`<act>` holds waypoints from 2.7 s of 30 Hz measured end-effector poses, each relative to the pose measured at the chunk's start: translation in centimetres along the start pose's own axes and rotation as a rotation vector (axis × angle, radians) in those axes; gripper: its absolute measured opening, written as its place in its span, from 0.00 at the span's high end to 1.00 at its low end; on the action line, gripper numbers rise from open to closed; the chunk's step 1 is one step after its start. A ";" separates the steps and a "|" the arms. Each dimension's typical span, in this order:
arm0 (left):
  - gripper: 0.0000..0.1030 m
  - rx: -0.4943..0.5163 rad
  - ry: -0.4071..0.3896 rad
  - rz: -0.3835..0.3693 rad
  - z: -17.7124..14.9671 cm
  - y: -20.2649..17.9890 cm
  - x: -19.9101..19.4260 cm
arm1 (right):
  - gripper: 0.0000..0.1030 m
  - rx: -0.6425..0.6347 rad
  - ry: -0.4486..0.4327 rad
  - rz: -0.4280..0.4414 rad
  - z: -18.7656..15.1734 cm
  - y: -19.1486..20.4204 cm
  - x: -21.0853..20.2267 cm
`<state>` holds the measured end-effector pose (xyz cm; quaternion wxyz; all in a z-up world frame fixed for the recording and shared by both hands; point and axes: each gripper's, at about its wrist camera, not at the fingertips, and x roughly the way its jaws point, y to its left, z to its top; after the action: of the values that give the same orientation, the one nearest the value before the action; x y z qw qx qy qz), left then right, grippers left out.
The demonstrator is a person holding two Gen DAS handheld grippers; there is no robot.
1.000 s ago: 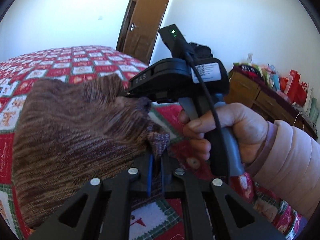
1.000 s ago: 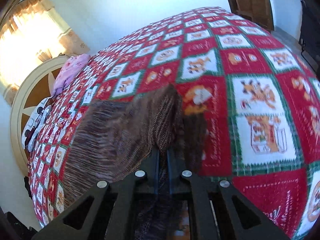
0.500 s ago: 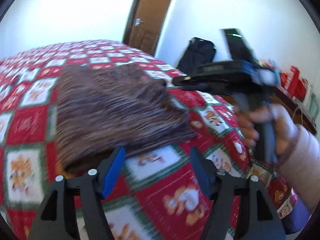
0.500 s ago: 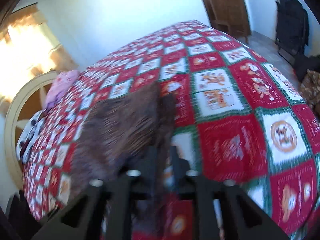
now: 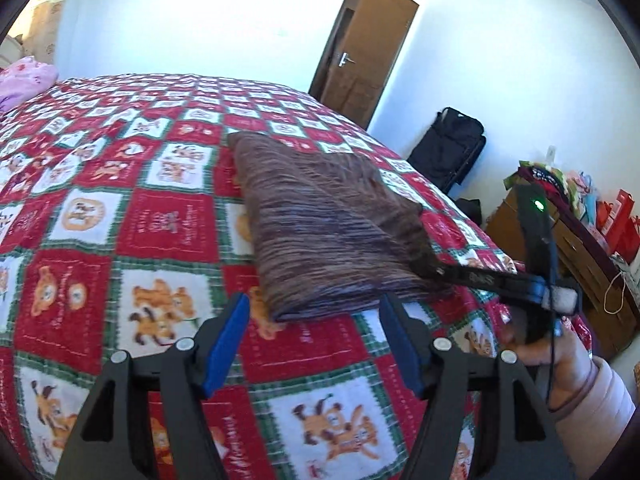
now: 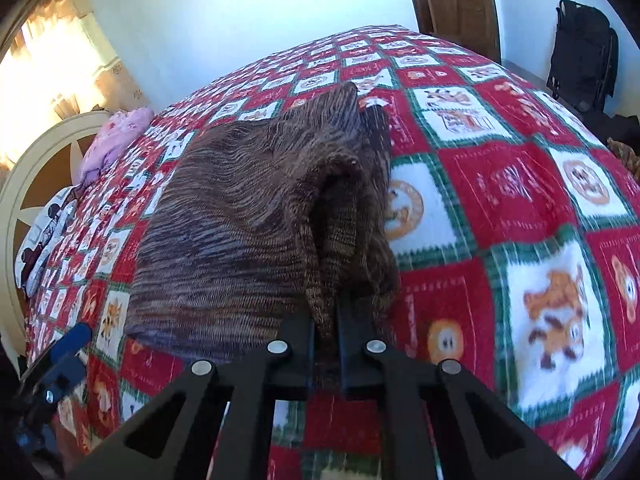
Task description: Fold small clothes
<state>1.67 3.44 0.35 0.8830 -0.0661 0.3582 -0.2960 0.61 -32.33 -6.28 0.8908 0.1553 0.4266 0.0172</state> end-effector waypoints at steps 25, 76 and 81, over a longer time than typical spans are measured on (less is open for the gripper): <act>0.32 -0.085 0.047 0.211 9.4 5.0 11.6 | 0.91 -0.159 -0.065 -0.114 6.0 0.4 3.8; 0.03 0.176 0.092 0.426 8.1 -0.4 9.9 | 0.39 0.133 -0.234 -0.145 2.6 0.3 -1.5; 0.03 0.199 0.134 0.514 6.3 -1.0 9.1 | 0.39 0.100 -0.188 -0.130 0.5 1.7 -2.0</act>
<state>10.61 -3.14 -0.10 0.9056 0.1336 0.3899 -0.0999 -0.07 -31.19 -4.00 0.9173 0.1727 0.3505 -0.0764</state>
